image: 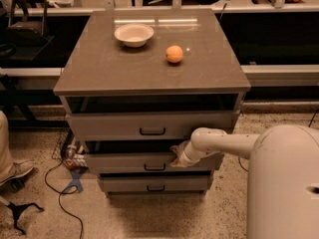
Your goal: Open middle drawer
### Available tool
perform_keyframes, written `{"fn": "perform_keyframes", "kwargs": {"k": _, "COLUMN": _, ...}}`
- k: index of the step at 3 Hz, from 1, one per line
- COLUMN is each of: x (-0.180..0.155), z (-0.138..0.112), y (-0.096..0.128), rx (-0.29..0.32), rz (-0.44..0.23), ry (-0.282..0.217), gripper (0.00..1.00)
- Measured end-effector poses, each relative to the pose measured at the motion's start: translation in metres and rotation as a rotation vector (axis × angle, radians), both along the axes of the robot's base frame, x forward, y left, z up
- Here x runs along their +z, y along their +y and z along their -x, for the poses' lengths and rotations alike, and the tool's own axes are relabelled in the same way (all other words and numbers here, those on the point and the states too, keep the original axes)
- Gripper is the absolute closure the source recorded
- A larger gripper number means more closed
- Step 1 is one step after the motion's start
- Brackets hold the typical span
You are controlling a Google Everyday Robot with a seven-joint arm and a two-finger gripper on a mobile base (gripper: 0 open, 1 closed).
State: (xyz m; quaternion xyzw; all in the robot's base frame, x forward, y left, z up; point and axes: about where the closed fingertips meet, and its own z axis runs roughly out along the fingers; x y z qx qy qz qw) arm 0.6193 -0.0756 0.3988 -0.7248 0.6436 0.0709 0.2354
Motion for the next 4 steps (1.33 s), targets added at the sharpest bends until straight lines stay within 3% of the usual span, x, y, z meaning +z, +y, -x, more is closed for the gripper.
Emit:
{"fn": "perform_keyframes", "kwargs": {"k": 1, "x": 0.005, "z": 0.0, "y": 0.0, "rx": 0.0, "rz": 0.0, "ry": 0.0, "gripper": 0.92}}
{"fn": "perform_keyframes", "kwargs": {"k": 2, "x": 0.008, "z": 0.0, "y": 0.0, "rx": 0.0, "rz": 0.0, "ry": 0.0, "gripper": 1.0}}
{"fn": "perform_keyframes", "kwargs": {"k": 3, "x": 0.011, "z": 0.009, "y": -0.014, "rx": -0.046, "rz": -0.024, "ry": -0.006, "gripper": 0.74}}
{"fn": "perform_keyframes", "kwargs": {"k": 4, "x": 0.011, "z": 0.009, "y": -0.013, "rx": -0.046, "rz": -0.024, "ry": -0.006, "gripper": 0.51}}
